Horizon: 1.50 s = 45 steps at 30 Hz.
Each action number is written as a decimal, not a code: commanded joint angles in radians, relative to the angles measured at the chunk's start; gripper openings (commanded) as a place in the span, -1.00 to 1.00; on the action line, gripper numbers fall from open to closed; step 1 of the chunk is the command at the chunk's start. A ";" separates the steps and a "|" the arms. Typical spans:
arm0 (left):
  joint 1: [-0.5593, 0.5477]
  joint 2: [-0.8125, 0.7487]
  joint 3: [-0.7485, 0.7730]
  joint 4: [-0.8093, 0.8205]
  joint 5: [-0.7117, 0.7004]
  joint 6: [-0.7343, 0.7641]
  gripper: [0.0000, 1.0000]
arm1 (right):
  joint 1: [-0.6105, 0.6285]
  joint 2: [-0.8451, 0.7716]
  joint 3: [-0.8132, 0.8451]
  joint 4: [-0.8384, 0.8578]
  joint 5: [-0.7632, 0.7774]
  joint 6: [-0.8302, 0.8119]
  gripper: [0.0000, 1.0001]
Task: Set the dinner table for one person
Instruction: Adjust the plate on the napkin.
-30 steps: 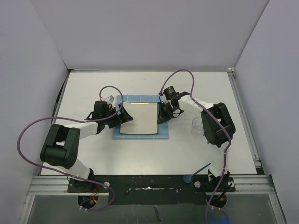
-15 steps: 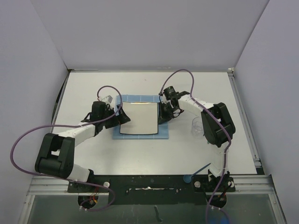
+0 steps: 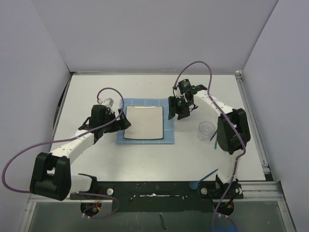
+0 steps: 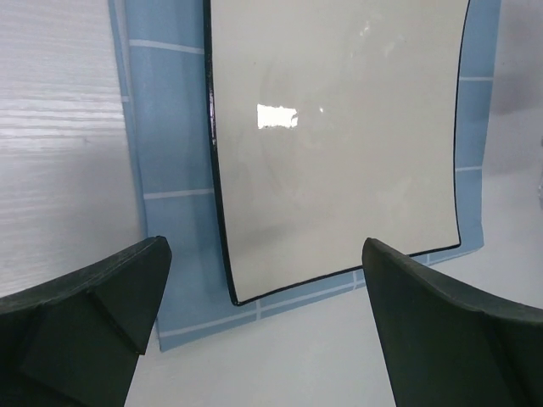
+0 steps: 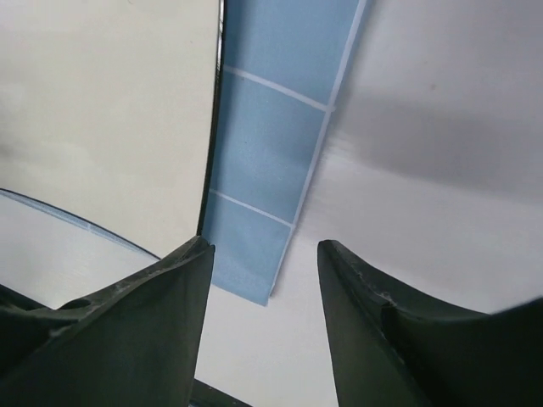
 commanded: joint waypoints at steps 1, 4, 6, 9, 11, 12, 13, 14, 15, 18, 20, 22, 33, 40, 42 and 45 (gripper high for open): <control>-0.016 -0.155 0.116 -0.156 -0.139 0.118 0.95 | -0.022 -0.160 0.174 -0.117 0.090 -0.076 0.08; -0.017 -0.200 0.190 -0.258 -0.212 0.157 0.95 | -0.034 -0.206 0.263 -0.192 0.141 -0.104 0.10; -0.013 -0.210 0.218 -0.309 -0.238 0.156 0.95 | -0.036 -0.234 0.310 -0.252 0.213 -0.125 0.10; -0.004 -0.213 0.233 -0.353 -0.256 0.115 0.95 | -0.058 -0.280 0.329 -0.330 0.312 -0.132 -0.02; 0.006 -0.221 0.224 -0.349 -0.240 0.097 0.95 | -0.087 -0.322 0.290 -0.347 0.322 -0.133 -0.13; 0.008 -0.225 0.222 -0.348 -0.242 0.089 0.95 | -0.106 -0.349 0.253 -0.336 0.311 -0.133 -0.16; 0.009 -0.225 0.225 -0.355 -0.254 0.081 0.95 | -0.133 -0.374 0.212 -0.323 0.290 -0.133 -0.16; 0.010 -0.222 0.233 -0.368 -0.264 0.068 0.95 | -0.166 -0.399 0.169 -0.308 0.253 -0.130 -0.15; 0.016 -0.219 0.244 -0.382 -0.264 0.058 0.95 | -0.205 -0.421 0.129 -0.289 0.203 -0.123 -0.10; 0.021 -0.227 0.295 -0.416 -0.270 0.065 0.95 | -0.341 -0.493 -0.002 -0.201 0.032 -0.110 0.62; 0.025 -0.238 0.364 -0.461 -0.280 0.078 0.95 | -0.369 -0.539 -0.031 -0.149 -0.015 -0.120 0.99; 0.042 -0.242 0.451 -0.530 -0.280 0.073 0.95 | -0.372 -0.572 -0.023 -0.118 -0.008 -0.136 0.96; 0.171 -0.290 0.578 -0.608 -0.156 -0.033 0.95 | -0.398 -0.614 -0.016 -0.046 0.045 -0.117 0.96; 0.173 -0.355 0.426 -0.588 -0.210 0.034 0.95 | -0.398 -0.586 -0.047 -0.128 0.207 -0.141 0.96; 0.173 -0.370 0.400 -0.566 -0.204 0.034 0.95 | -0.398 -0.582 -0.078 -0.127 0.226 -0.136 0.96; 0.173 -0.363 0.387 -0.550 -0.201 0.022 0.95 | -0.398 -0.586 -0.137 -0.109 0.223 -0.115 0.96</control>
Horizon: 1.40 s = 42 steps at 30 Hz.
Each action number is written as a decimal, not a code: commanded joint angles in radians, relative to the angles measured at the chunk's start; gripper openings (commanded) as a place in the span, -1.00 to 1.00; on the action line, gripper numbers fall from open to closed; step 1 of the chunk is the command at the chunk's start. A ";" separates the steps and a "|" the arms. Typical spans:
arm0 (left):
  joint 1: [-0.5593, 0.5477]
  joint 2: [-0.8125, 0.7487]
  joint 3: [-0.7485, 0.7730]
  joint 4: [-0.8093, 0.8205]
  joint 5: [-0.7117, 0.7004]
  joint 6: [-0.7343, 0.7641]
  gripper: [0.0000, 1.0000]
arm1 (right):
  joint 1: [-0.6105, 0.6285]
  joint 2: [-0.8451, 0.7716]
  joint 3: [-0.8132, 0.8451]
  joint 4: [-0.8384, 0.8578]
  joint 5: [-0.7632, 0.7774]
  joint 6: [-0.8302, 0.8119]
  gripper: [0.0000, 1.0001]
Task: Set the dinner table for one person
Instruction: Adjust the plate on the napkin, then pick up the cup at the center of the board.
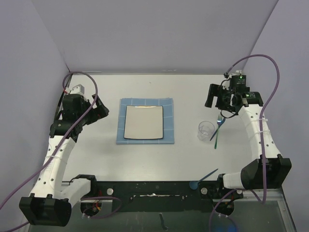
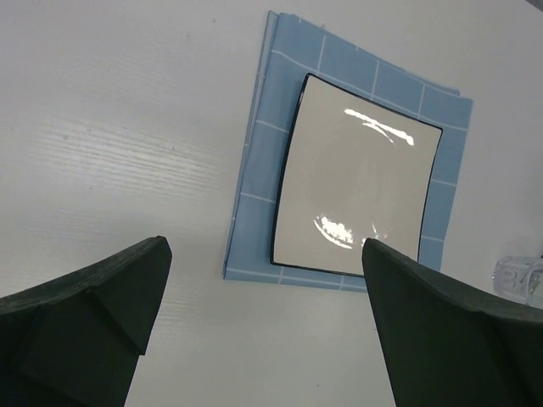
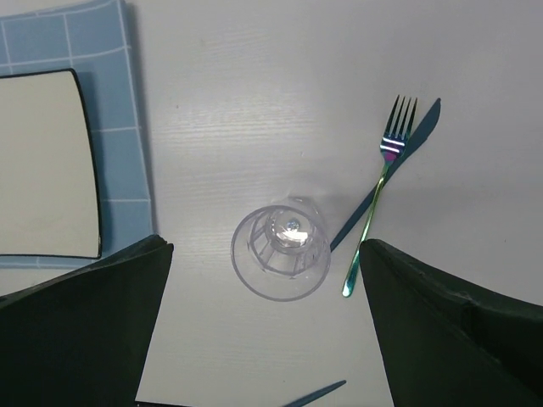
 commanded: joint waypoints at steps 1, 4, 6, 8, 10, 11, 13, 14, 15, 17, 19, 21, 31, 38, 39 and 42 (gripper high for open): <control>0.003 -0.033 0.008 0.065 -0.005 0.008 0.95 | -0.007 0.008 -0.077 0.019 0.042 0.018 0.96; 0.003 -0.014 0.009 0.077 -0.004 0.003 0.94 | -0.007 0.013 -0.145 0.042 0.042 0.045 0.96; 0.003 0.002 0.012 0.079 0.001 -0.003 0.95 | -0.007 0.015 -0.187 0.050 0.054 0.062 0.96; 0.003 0.011 0.014 0.082 0.004 -0.007 0.95 | -0.007 0.014 -0.224 0.056 0.064 0.080 0.96; 0.003 0.017 0.015 0.086 0.002 -0.008 0.95 | -0.007 0.007 -0.253 0.060 0.063 0.091 0.97; 0.003 0.019 0.012 0.088 0.000 -0.008 0.95 | -0.007 0.001 -0.268 0.064 0.064 0.097 0.97; 0.003 0.023 0.009 0.092 -0.002 -0.011 0.95 | -0.007 -0.017 -0.297 0.071 0.081 0.103 0.97; 0.003 0.026 0.009 0.094 0.001 -0.014 0.95 | -0.007 -0.025 -0.310 0.074 0.091 0.106 0.98; 0.003 0.031 0.008 0.095 0.002 -0.015 0.95 | -0.007 -0.030 -0.322 0.078 0.096 0.105 0.98; 0.003 0.036 0.008 0.099 0.008 -0.016 0.94 | -0.010 -0.034 -0.336 0.079 0.100 0.102 0.98; 0.003 0.042 0.007 0.102 0.011 -0.020 0.95 | -0.011 -0.031 -0.351 0.082 0.105 0.102 0.98; 0.003 0.046 0.008 0.104 0.015 -0.022 0.95 | -0.012 -0.026 -0.366 0.093 0.105 0.104 0.98; 0.003 0.039 0.011 0.099 0.003 -0.031 0.95 | -0.012 0.025 -0.400 0.133 0.091 0.117 -0.53; 0.003 0.038 0.002 0.105 0.018 -0.034 0.95 | -0.010 0.050 -0.396 0.134 0.077 0.116 -1.00; 0.003 0.034 -0.001 0.105 0.017 -0.035 0.95 | -0.010 0.051 -0.397 0.138 0.073 0.117 -1.00; 0.003 0.031 -0.004 0.106 0.015 -0.036 0.95 | -0.010 0.055 -0.396 0.143 0.059 0.119 -1.00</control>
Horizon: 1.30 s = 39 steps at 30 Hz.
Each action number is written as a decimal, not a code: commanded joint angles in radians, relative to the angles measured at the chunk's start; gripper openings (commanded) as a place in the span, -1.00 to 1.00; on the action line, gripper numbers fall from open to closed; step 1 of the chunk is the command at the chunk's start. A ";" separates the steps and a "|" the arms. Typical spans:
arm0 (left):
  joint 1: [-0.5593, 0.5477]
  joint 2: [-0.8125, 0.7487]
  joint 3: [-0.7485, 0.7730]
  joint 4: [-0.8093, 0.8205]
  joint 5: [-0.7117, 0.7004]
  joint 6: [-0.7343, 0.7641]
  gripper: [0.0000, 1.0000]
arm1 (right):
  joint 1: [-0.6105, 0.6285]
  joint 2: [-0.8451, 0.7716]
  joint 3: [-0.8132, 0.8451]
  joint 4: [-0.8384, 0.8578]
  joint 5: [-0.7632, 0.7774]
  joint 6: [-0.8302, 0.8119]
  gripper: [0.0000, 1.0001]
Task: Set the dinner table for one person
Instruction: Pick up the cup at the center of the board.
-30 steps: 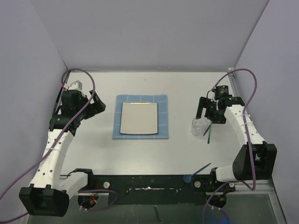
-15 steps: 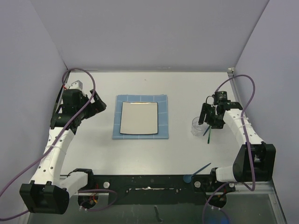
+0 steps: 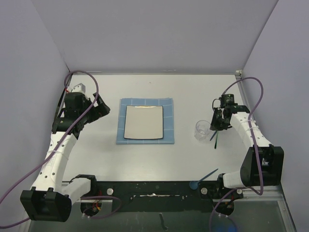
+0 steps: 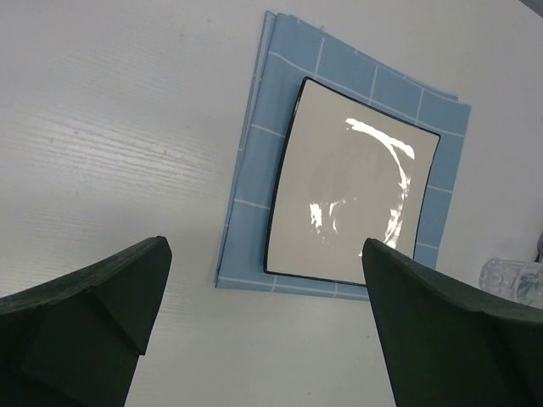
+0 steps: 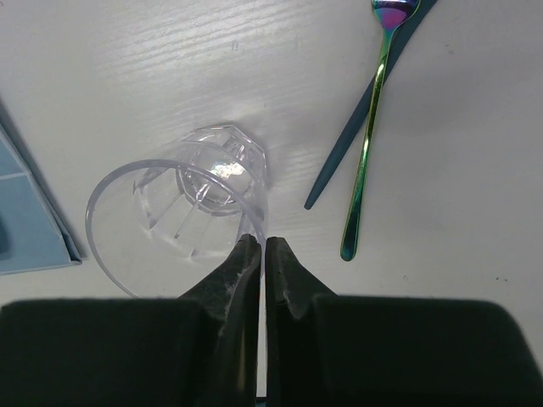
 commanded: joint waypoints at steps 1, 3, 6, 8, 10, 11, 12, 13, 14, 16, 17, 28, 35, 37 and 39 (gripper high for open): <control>0.003 -0.016 0.007 0.067 0.006 -0.009 0.95 | -0.004 0.022 0.002 0.033 -0.022 0.004 -1.00; 0.003 -0.016 0.006 0.066 0.006 -0.010 0.95 | -0.003 0.023 0.011 0.036 -0.039 0.007 -1.00; 0.003 -0.021 -0.005 0.071 0.006 -0.014 0.94 | 0.013 0.033 0.042 0.045 -0.067 0.016 -1.00; 0.003 -0.022 -0.010 0.072 0.008 -0.016 0.95 | 0.037 0.045 0.081 0.039 -0.060 0.020 -1.00; 0.003 -0.028 -0.013 0.073 0.007 -0.016 0.95 | 0.062 0.059 0.123 0.032 -0.046 0.025 -1.00; 0.003 -0.031 -0.014 0.071 0.005 -0.015 0.95 | 0.075 0.068 0.146 0.031 -0.042 0.029 -1.00; 0.003 -0.034 -0.015 0.070 0.002 -0.013 0.95 | 0.086 0.077 0.166 0.030 -0.041 0.033 -1.00; 0.003 -0.038 -0.017 0.068 -0.001 -0.011 0.94 | 0.097 0.089 0.184 0.031 -0.039 0.035 -1.00; 0.003 -0.042 -0.018 0.066 -0.003 -0.008 0.95 | 0.111 0.102 0.202 0.029 -0.036 0.040 -1.00; 0.003 -0.046 -0.016 0.059 -0.007 -0.001 0.95 | 0.132 0.124 0.229 0.031 -0.028 0.051 -1.00; 0.003 -0.049 -0.016 0.057 -0.010 0.002 0.95 | 0.139 0.134 0.243 0.034 -0.027 0.057 -1.00; 0.003 -0.048 -0.035 0.068 0.003 -0.011 0.95 | 0.198 0.306 0.399 0.083 -0.034 0.143 -1.00; 0.004 -0.047 -0.031 0.056 -0.012 0.002 0.95 | 0.240 0.424 0.568 0.072 -0.042 0.146 -1.00; 0.004 -0.040 -0.031 0.056 -0.009 0.003 0.95 | 0.251 0.451 0.599 0.066 -0.045 0.150 -1.00; 0.004 -0.037 -0.032 0.057 -0.008 0.004 0.95 | 0.261 0.466 0.628 0.062 -0.042 0.153 -1.00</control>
